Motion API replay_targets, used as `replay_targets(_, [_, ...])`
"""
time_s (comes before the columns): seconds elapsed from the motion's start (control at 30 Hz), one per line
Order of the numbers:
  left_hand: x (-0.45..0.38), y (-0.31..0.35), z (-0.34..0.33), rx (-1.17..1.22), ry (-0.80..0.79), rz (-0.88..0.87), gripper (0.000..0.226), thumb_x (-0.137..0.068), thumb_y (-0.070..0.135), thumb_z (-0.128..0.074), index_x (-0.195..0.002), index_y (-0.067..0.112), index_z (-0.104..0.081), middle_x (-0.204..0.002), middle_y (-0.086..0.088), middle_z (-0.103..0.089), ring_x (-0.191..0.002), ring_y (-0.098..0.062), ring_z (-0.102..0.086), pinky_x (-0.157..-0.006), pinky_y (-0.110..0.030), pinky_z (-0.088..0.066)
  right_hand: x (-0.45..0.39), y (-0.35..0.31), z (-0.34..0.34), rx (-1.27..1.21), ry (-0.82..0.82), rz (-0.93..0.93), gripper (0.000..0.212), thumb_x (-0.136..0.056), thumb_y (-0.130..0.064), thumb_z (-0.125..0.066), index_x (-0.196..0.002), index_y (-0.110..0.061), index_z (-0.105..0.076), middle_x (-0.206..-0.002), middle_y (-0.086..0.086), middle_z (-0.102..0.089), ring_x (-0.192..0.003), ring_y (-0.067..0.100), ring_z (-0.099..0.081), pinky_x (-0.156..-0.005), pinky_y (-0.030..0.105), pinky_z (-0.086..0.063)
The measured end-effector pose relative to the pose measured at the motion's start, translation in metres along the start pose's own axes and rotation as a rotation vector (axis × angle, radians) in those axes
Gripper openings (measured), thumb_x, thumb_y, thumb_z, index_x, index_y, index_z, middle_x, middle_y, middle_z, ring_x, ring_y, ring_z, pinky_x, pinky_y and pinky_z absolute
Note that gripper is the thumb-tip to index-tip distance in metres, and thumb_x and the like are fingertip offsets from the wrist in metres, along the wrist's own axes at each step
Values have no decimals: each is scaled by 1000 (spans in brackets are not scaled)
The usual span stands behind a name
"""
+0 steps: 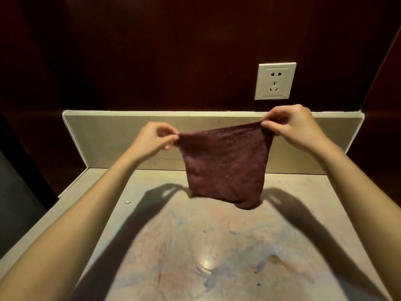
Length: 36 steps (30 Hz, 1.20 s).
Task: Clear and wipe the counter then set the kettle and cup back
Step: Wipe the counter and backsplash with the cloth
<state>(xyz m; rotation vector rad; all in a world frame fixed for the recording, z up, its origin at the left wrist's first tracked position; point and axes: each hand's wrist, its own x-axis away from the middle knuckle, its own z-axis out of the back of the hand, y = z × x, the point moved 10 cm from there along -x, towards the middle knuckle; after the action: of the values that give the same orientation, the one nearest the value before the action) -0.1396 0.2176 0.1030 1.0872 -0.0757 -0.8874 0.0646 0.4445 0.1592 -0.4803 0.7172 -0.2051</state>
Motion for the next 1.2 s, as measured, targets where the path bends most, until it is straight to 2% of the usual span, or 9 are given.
replay_targets(0.13, [-24, 41, 27, -10, 173, -118, 9, -87, 7, -65, -88, 15, -69, -78, 0, -69, -70, -2, -66, -67, -20, -56, -16, -5, 32, -6, 202, 21, 11, -86, -16, -69, -95, -12, -74, -87, 1, -70, -79, 13, -65, -77, 22, -51])
replay_targets(0.23, [-13, 61, 30, 10, 178, -190, 8, -88, 6, -64, -92, 11, -69, -81, -2, -68, -72, -2, -66, -71, -19, -56, -4, -13, 41, -20, 198, 43, 12, -87, -17, -68, -97, -13, -73, -86, -3, -67, -78, 9, -64, -74, 15, -50])
replay_targets(0.3, [6, 59, 18, 9, 73, -194, 9, -87, 2, -64, -90, 10, -68, -80, -1, -68, -71, 0, -63, -72, -17, -54, 15, -11, 30, -40, 92, 36, 7, -85, -14, -69, -92, -16, -72, -83, -2, -69, -74, 4, -63, -71, 12, -49])
replay_targets(0.4, [43, 29, -4, 7, -86, -130, 16, -84, -1, -66, -81, 15, -66, -71, 8, -69, -71, 2, -62, -72, -13, -51, 53, -4, 2, -103, -86, 8, 12, -81, -8, -73, -82, -20, -72, -77, -1, -72, -69, 8, -65, -70, 23, -52])
replay_targets(0.57, [104, -27, -38, -22, -278, -18, 14, -83, -1, -67, -80, 12, -69, -84, 3, -71, -78, -4, -66, -74, -16, -50, 119, 15, -58, -149, -369, -91, 10, -78, -9, -75, -79, -19, -75, -72, -5, -73, -70, 12, -69, -70, 36, -56])
replay_targets(0.73, [139, -42, -57, -46, -397, 49, 14, -84, 2, -68, -80, 15, -71, -81, 1, -71, -76, -10, -67, -69, -19, -51, 160, 18, -87, -110, -648, -171, 13, -79, -9, -76, -74, -21, -75, -70, -7, -72, -64, 7, -66, -63, 20, -50])
replay_targets(0.97, [158, -29, -71, 16, -631, 134, 4, -85, 4, -68, -87, 6, -71, -84, -2, -70, -73, -12, -65, -69, -25, -54, 192, 1, -89, -117, -978, -224, 11, -80, -16, -75, -73, -25, -72, -66, -9, -66, -65, 2, -59, -65, 18, -48])
replay_targets(1.07, [151, -32, -66, 71, -587, 186, 4, -85, 3, -67, -87, 4, -71, -82, 0, -69, -71, -14, -64, -68, -28, -54, 181, -7, -81, -214, -898, -229, 7, -81, -12, -74, -77, -17, -72, -66, -3, -65, -62, 3, -58, -61, 16, -45])
replay_targets(1.2, [132, -53, -61, 85, -437, 284, 5, -84, 6, -68, -89, 6, -69, -77, -4, -65, -64, -7, -62, -54, -17, -48, 150, 11, -81, -223, -688, -252, 4, -82, -10, -73, -80, -13, -72, -66, 0, -66, -60, 8, -58, -58, 21, -47])
